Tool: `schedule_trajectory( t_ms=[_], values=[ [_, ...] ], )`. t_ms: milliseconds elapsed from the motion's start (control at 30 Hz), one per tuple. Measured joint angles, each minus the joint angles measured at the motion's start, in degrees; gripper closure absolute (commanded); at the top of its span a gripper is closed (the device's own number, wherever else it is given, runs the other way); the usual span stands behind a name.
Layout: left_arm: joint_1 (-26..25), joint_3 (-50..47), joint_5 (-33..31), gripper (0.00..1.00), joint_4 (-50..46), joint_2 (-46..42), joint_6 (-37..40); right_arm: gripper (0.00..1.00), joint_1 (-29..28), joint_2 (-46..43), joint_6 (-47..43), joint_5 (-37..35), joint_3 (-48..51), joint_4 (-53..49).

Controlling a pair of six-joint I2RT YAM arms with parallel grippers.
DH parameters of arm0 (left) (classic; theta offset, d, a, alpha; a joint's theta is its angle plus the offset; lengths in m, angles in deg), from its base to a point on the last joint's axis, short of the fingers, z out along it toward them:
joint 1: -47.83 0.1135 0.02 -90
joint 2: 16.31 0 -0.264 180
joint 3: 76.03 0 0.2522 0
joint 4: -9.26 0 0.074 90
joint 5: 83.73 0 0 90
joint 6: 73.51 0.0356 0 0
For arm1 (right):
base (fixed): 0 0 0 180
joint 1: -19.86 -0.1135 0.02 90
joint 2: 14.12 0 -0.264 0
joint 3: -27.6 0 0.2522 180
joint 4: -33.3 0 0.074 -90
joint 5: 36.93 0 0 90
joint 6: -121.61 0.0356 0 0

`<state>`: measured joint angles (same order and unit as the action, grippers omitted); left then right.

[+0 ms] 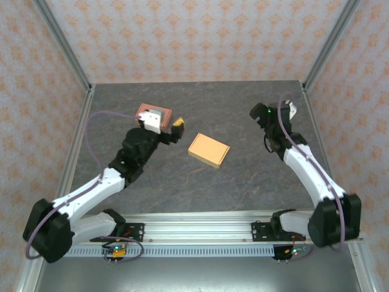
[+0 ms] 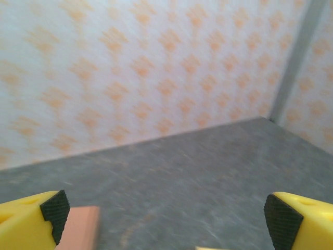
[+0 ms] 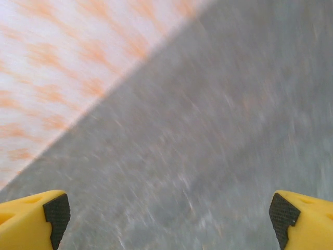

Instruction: Fold the paper box

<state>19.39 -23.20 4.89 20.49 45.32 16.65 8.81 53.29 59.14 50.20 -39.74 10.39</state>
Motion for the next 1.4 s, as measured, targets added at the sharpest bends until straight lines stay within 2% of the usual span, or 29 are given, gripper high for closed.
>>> schedule_trajectory(
  t_ms=[100,200,333,433,533,633,900,1067,1167,1233,1400],
  values=[
    [3.9,0.2,-5.3,0.0,-5.5,-4.6,1.7,0.01,0.0,-9.1,-14.6,-1.6,5.1,10.2],
    [7.0,-1.0,-12.6,0.0,-10.7,-8.2,3.6,0.01,0.0,-14.7,-23.7,-4.2,10.6,16.2],
    [10.4,-4.7,-22.7,0.0,-16.2,-11.6,4.8,0.01,0.0,-16.5,-27.2,-6.7,17.5,18.8],
    [13.2,-9.6,-25.8,0.0,-16.3,-11.7,3.3,0.01,0.0,-15.2,-28.0,-7.7,24.9,22.1],
    [16.5,-17.6,-22.7,0.0,-13.9,-10.5,2.9,0.01,0.0,-11.0,-29.2,-9.0,30.8,25.7],
    [19.7,-21.7,-17.7,0.0,-10.9,-5.3,2.9,0.01,0.2,-5.0,-30.3,-10.0,34.1,29.9],
    [26.9,-20.2,-1.1,0.0,2.7,10.8,3.3,0.01,0.9,13.1,-35.4,-6.5,31.8,42.5],
    [31.0,-16.6,7.3,0.0,6.1,14.5,2.7,0.01,7.2,18.0,-33.4,-2.8,28.6,47.1],
    [31.3,-16.3,10.4,0.0,11.7,18.0,1.8,0.01,9.7,19.7,-32.0,-1.9,28.7,48.9],
    [31.1,-15.0,11.3,0.0,11.5,21.2,1.8,0.01,9.7,20.0,-31.6,-1.2,28.7,49.2],
    [29.6,-14.2,10.1,0.0,14.0,23.4,1.5,0.01,9.6,20.0,-30.7,-0.9,28.7,50.8]
  ],
)
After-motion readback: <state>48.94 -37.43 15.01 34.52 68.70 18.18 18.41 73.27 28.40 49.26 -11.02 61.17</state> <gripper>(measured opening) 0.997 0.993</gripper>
